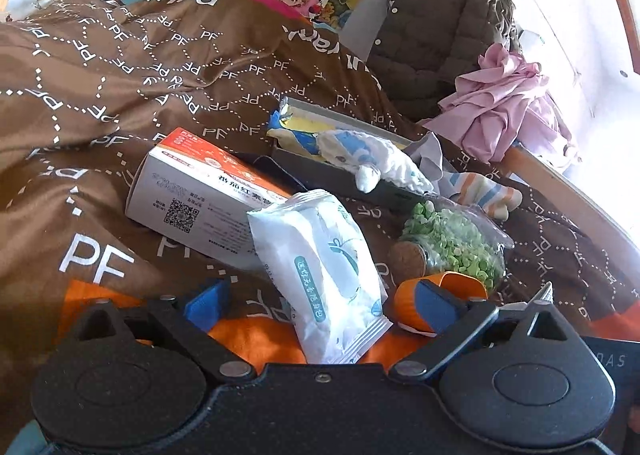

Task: Organize soft objects
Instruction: 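Move both open grippers back over the remaining pile, then grasp the white wipes packet with the left gripper while the right gripper grasps the grey face mask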

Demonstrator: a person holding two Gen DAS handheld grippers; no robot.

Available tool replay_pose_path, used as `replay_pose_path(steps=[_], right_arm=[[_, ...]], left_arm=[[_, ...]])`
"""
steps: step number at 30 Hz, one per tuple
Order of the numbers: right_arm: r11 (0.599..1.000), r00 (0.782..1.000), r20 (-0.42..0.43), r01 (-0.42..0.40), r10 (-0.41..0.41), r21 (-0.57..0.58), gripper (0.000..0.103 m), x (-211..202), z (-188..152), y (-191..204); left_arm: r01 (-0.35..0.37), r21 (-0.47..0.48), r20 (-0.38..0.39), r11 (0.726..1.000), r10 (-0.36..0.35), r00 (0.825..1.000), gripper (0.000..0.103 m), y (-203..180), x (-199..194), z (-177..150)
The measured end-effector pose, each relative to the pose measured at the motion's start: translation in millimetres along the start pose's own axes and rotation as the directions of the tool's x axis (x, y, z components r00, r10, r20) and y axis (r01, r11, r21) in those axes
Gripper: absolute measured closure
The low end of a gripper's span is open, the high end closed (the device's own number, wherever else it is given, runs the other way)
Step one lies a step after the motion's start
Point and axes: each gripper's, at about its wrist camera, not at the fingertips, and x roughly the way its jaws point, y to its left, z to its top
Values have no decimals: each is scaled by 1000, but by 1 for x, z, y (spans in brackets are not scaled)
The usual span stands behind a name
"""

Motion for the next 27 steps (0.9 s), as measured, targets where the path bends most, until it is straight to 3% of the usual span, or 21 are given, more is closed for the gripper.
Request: replay_pose_path(steps=[5,10,18,20,24,27], right_arm=[[999,999,-5,-49,49,4,9,4,-1,4],[998,998,21,-63,64,-31,18,1,-2,11],[997,998,23,-62,63,-50,38,1,-2,14],[997,998,21,-56,57,-45,43,2,-3,12],[998,998,9,-56,56,-32,64,5,-3,10],[997,998,-2,-68,68,-46,72,5,-4,14]], left_arm=[[15,-24,22,1000,-14,1000,19,3,-4,-1],[49,-12,4,999,-49,999,43,0,-2,-4],[66,28,-31,997,-66,997,67,-6,2,-9],[66,37,-44,997,-64,997,69,-7,4,-11],[77,53,-67,996,-73,995,71,-8,7,-12],[94,70,-78,993,-89,993,74,-10,7,-14]])
